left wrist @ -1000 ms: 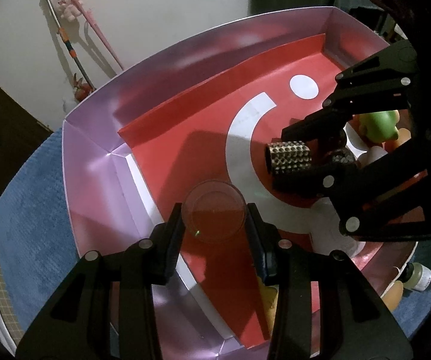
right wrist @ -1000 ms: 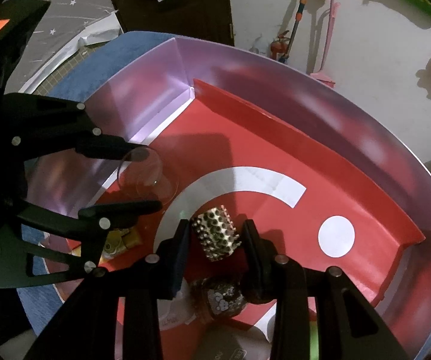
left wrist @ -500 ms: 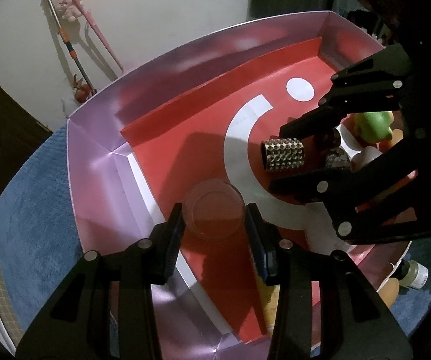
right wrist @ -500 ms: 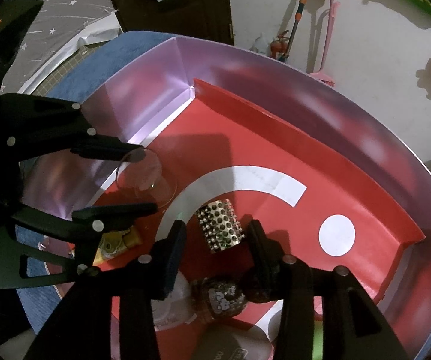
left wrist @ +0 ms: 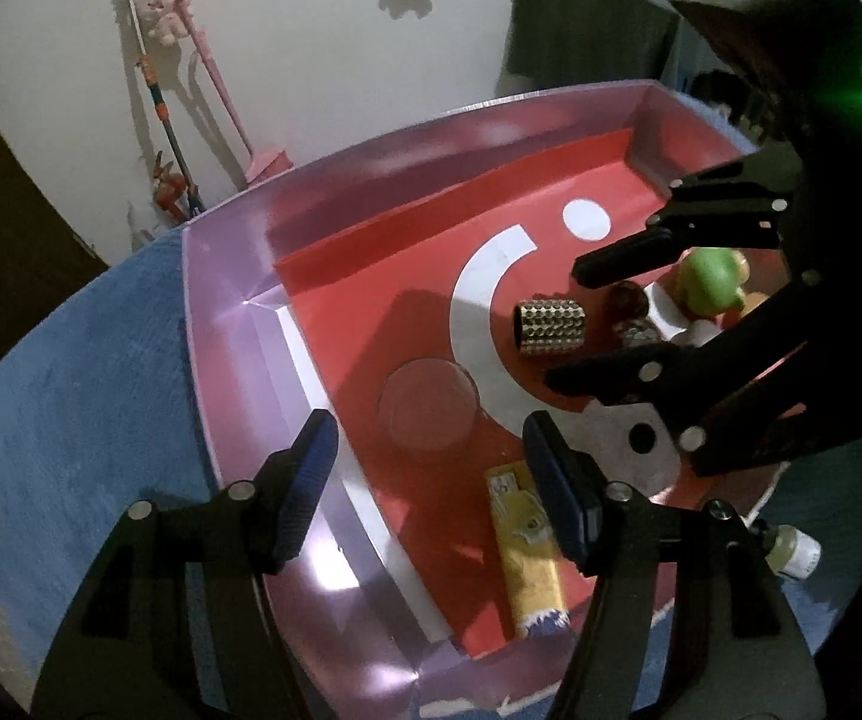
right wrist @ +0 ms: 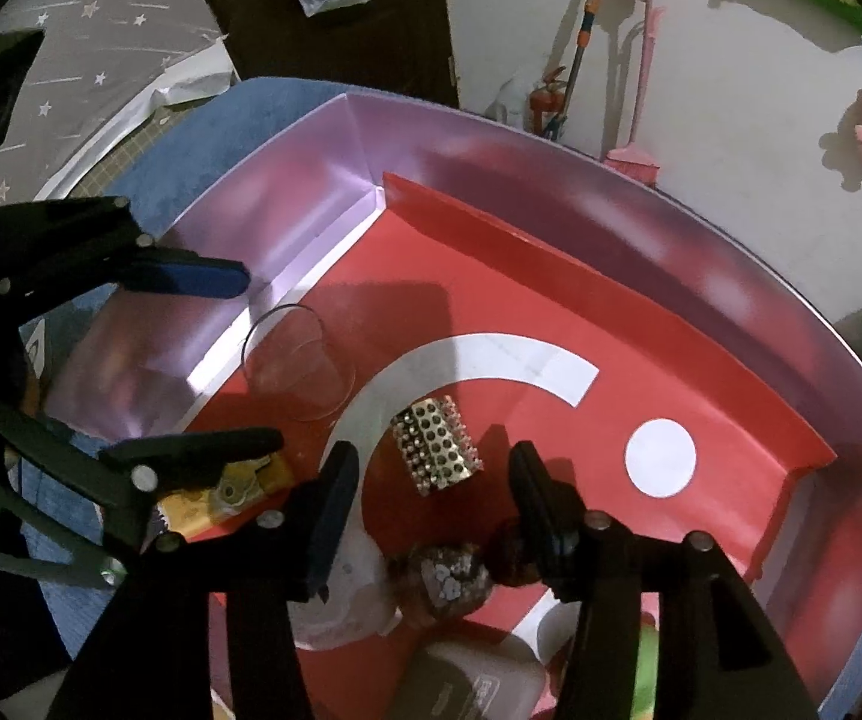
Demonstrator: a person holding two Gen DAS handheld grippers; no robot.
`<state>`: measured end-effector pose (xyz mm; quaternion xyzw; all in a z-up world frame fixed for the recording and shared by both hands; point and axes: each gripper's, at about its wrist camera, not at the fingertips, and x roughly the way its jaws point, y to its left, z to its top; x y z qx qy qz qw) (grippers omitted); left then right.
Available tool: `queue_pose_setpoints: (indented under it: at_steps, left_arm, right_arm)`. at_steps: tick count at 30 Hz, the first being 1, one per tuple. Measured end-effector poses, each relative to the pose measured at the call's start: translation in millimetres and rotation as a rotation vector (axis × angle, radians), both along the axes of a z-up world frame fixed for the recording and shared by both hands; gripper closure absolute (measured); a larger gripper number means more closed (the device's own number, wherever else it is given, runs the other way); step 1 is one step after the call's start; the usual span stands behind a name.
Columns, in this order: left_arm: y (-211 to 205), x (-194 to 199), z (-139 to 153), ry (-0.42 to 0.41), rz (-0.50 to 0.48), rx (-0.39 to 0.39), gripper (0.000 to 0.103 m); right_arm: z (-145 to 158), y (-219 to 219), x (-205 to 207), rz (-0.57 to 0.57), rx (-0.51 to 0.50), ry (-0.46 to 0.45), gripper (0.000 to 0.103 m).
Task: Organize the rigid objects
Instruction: 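Set the cup and cylinder down in the box and open both tools, then withdraw both tools from the box back over the remaining items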
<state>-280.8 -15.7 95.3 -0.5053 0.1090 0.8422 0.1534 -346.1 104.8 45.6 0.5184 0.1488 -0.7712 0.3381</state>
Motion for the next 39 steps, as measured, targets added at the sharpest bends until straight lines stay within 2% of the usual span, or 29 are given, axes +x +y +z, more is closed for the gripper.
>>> queue_pose_setpoints:
  at_steps: [3, 5, 8, 11, 15, 20, 23, 25, 27, 30, 35, 39]
  left_arm:
    - [-8, 10, 6, 0.01, 0.031, 0.062, 0.04]
    - [-12, 18, 12, 0.017, 0.057, 0.104, 0.04]
    - [-20, 25, 19, 0.041, 0.095, 0.157, 0.03]
    - [-25, 36, 29, 0.102, 0.136, 0.196, 0.029]
    - [-24, 57, 43, 0.202, 0.164, 0.207, 0.028]
    - [-14, 104, 69, 0.373, 0.188, 0.212, 0.012]
    - [-8, 132, 77, 0.44, 0.191, 0.222, 0.011]
    - [-4, 146, 77, 0.462, 0.2, 0.237, 0.011]
    - [-3, 165, 76, 0.487, 0.208, 0.265, 0.004]
    - [1, 187, 70, 0.537, 0.214, 0.272, 0.004]
    - [4, 212, 50, 0.524, 0.241, 0.3, 0.004]
    - [8, 227, 35, 0.531, 0.266, 0.272, 0.004]
  right_arm:
    - [14, 9, 6, -0.034, -0.048, 0.016, 0.036]
    - [26, 18, 11, -0.059, -0.077, 0.034, 0.034]
    - [45, 30, 23, -0.103, -0.11, 0.076, 0.027]
    - [66, 44, 41, -0.152, -0.143, 0.127, 0.02]
    - [86, 62, 70, -0.203, -0.178, 0.188, 0.013]
    - [110, 79, 120, -0.248, -0.184, 0.307, 0.005]
    - [119, 90, 156, -0.298, -0.2, 0.37, 0.0]
    - [121, 96, 178, -0.335, -0.204, 0.41, 0.0]
    - [122, 107, 198, -0.37, -0.229, 0.433, 0.0]
    - [118, 120, 230, -0.42, -0.279, 0.446, 0.0]
    - [101, 127, 272, -0.49, -0.264, 0.51, 0.0]
    - [84, 128, 297, -0.521, -0.25, 0.547, 0.0]
